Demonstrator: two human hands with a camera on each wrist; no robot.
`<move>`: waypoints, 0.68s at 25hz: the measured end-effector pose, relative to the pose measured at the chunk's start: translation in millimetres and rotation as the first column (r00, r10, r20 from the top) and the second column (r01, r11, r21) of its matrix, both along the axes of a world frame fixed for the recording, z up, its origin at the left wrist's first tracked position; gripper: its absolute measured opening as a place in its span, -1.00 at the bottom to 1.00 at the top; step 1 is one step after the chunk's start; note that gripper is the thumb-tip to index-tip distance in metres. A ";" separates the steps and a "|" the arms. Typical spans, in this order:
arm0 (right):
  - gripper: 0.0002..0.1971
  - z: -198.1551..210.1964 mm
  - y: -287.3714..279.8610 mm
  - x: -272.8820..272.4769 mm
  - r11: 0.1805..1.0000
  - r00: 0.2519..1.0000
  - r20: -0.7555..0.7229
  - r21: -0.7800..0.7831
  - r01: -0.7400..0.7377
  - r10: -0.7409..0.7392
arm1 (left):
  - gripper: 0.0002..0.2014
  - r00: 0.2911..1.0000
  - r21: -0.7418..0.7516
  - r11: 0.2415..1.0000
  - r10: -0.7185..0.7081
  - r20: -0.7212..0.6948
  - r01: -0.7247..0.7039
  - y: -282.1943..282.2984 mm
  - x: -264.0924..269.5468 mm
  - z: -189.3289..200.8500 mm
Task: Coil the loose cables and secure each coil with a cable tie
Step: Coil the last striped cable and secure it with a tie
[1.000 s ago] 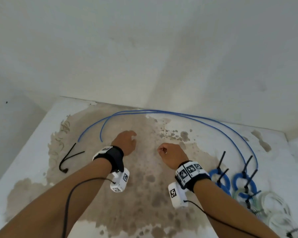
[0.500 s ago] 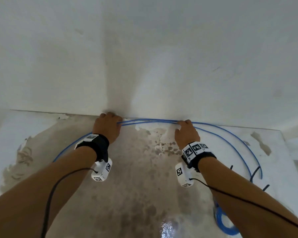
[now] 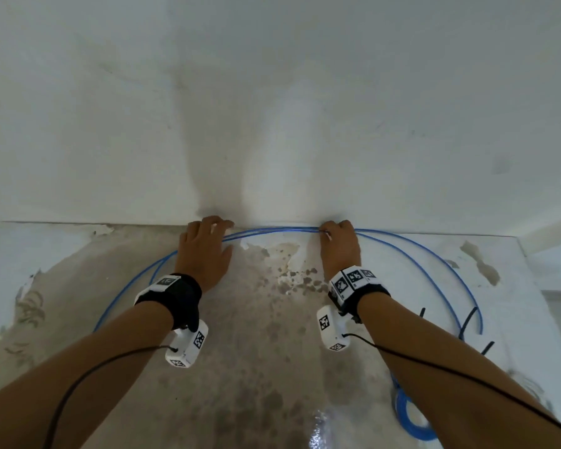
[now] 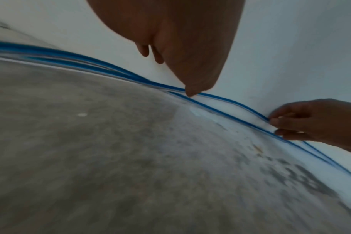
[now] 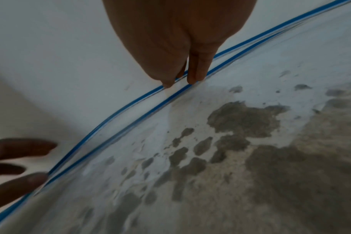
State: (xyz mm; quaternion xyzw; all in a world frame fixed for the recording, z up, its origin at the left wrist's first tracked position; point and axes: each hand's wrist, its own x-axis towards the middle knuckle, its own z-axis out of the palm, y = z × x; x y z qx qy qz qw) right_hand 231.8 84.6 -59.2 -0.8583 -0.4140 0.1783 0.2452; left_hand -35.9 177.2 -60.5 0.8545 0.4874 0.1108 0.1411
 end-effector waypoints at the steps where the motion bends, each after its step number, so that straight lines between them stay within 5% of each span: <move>1: -0.81 1.0 0.0 -5.1 0.999 1.000 -0.014 0.039 -0.018 0.019 | -0.57 0.997 0.009 0.998 -0.069 0.020 0.069 -3.3 9.4 3.7; 4: -0.81 5.5 -3.4 -22.3 0.988 0.997 -0.013 0.136 -0.078 0.080 | -0.61 0.980 -0.056 0.979 -0.195 0.043 0.197 -13.3 50.7 15.2; 7: -0.81 15.2 -8.5 -24.6 0.965 0.992 0.003 0.228 -0.127 0.129 | -0.72 0.996 -0.070 0.995 -0.070 0.047 0.073 -16.1 77.1 28.9; 11: -0.71 31.6 -20.8 7.5 0.988 0.998 0.010 0.141 -0.064 0.063 | -0.74 0.970 -0.010 0.999 -0.045 0.238 0.049 -14.8 80.0 50.4; 14: -0.76 56.6 -25.1 28.0 0.963 0.999 0.031 0.270 0.006 -0.015 | -0.80 0.981 -0.029 0.995 -0.086 0.174 0.092 -17.1 66.0 58.3; 17: -0.75 87.5 -21.3 40.4 0.897 0.998 -0.014 0.437 0.067 -0.068 | -0.80 0.998 -0.086 0.995 0.048 0.042 -0.044 -20.6 31.0 54.7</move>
